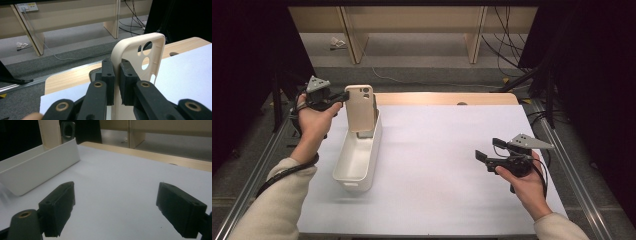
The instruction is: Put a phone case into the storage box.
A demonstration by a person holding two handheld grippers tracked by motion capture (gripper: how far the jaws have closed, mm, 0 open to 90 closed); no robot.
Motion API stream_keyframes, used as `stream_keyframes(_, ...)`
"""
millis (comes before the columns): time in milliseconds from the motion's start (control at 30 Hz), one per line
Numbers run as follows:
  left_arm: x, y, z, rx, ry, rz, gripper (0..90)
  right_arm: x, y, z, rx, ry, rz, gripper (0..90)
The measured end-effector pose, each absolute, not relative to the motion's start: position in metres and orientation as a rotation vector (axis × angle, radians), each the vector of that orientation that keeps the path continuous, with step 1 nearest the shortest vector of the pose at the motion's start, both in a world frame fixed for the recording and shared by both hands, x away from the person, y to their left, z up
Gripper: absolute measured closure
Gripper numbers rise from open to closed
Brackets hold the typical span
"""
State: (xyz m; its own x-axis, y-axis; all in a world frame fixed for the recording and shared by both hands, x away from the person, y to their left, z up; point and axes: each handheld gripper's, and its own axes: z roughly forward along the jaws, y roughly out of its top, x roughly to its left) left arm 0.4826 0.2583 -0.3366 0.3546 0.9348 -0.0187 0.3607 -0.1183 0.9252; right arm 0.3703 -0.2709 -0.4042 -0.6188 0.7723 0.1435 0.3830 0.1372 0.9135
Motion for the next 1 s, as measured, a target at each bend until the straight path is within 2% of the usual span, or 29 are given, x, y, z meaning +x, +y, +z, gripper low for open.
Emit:
stream_keyframes(333,0.488,0.257,-0.344,1.669,1.193,0.765,83.4,0.370,-0.271,-0.404,1.113,2.060,1.478,16.4)
stream_keyframes(1000,0.506,0.247,-0.384,1.725,1.287,0.784,82.4,0.370,-0.271,-0.404,1.111,2.061,1.479,16.4)
